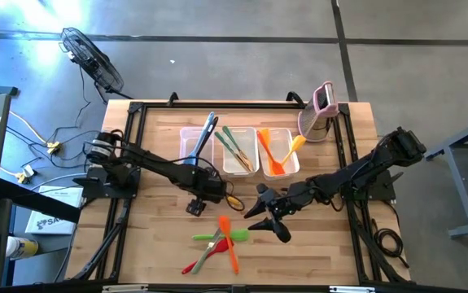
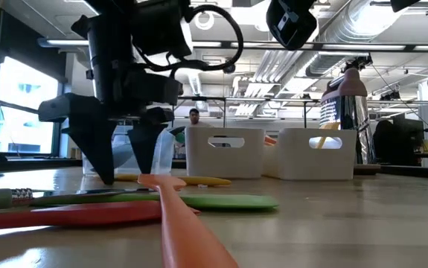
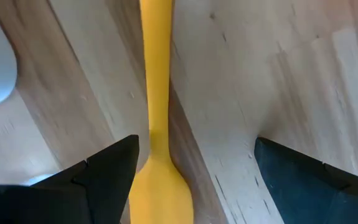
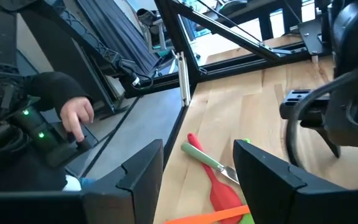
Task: Pick & Place Kitchen Items
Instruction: Put the yellow spatula into the right white bin
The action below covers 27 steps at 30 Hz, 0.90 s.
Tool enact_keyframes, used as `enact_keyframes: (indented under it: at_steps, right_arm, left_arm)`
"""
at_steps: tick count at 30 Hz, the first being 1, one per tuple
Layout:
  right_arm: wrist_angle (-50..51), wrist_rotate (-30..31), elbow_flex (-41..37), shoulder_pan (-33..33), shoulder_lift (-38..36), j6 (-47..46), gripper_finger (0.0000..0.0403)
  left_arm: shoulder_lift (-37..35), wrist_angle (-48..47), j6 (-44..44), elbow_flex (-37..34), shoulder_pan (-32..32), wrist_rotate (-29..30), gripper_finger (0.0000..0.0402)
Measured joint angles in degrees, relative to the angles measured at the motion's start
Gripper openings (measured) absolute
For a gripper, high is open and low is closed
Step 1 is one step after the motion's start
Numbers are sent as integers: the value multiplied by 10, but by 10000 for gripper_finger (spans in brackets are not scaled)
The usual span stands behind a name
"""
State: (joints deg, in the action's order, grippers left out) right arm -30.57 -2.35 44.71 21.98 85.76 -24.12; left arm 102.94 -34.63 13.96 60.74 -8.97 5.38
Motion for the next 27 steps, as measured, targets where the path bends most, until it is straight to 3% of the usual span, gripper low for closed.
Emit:
enact_keyframes:
  at_steps: [8,20,27]
  right_arm:
    - [3,14,0,0,0,4,185]
    - [4,14,0,0,0,4,185]
    - [4,14,0,0,0,6,185]
  left_arm:
    - [7,-18,29,0,3,19,319]
    - [7,-58,47,-2,77,-20,319]
    - [8,-79,57,-2,83,-38,319]
